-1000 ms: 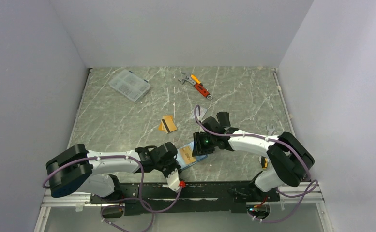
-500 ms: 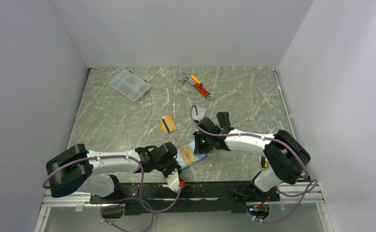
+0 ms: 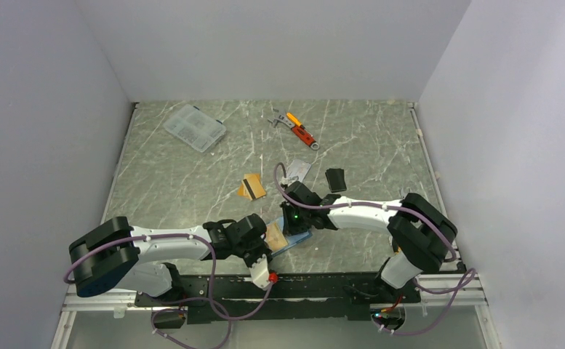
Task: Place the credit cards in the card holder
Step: Insert the credit card into the card holder.
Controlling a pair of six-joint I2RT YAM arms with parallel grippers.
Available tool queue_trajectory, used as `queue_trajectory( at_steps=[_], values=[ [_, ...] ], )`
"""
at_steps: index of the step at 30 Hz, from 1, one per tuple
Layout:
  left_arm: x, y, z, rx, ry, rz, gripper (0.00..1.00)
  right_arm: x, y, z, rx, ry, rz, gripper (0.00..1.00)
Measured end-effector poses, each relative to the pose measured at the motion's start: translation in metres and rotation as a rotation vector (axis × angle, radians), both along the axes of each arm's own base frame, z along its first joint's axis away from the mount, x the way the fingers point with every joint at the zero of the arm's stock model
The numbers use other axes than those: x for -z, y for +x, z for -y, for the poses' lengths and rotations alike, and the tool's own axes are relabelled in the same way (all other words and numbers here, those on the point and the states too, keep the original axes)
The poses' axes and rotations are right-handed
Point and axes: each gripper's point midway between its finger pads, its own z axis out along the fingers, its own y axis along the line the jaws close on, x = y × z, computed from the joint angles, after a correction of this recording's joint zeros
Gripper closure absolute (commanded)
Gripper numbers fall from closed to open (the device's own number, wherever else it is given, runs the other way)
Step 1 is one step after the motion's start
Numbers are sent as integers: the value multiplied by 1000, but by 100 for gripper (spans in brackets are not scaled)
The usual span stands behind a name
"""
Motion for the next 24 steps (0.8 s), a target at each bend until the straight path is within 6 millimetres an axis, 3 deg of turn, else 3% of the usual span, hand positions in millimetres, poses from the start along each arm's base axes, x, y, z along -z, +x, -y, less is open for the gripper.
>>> queue_trajectory(
  at_steps=[12, 24],
  values=[
    [0, -3, -5, 7, 11, -1, 90, 1, -6, -15, -42, -9, 8, 100],
    [0, -8, -14, -16, 52, -39, 95, 2, -15, -14, -54, -7, 5, 100]
  ],
)
